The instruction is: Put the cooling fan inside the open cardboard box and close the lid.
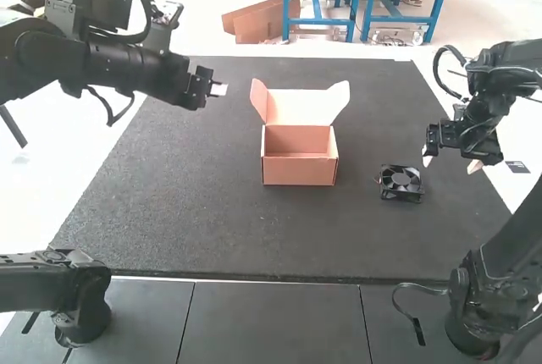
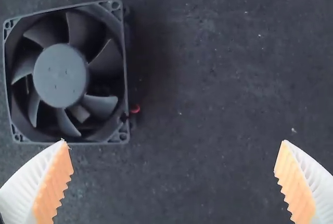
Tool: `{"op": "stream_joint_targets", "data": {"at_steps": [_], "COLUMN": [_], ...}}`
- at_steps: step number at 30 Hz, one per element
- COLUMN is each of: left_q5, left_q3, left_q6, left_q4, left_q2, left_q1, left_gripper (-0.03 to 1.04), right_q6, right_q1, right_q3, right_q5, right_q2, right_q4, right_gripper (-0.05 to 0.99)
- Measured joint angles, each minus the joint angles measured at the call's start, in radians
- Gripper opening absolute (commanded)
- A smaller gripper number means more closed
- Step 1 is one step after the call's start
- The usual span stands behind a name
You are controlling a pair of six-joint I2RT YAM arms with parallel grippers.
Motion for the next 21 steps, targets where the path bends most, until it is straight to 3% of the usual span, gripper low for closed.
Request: {"op": "stream_joint_targets", "data": {"at_steps": [21], "left_q5": [0.0], "left_q3": [0.0], "left_q6": [0.0], "left_q4": [0.008], "left_q2": [0.006], "left_q1": [0.0], "left_gripper": [0.97], "right_q6": [0.025], "right_q1": [0.0], "right_q3": [-0.008], "right_q5": [0.0], "right_q2": [0.151], "right_q4": [0.088], "right_gripper": [0.89]}}
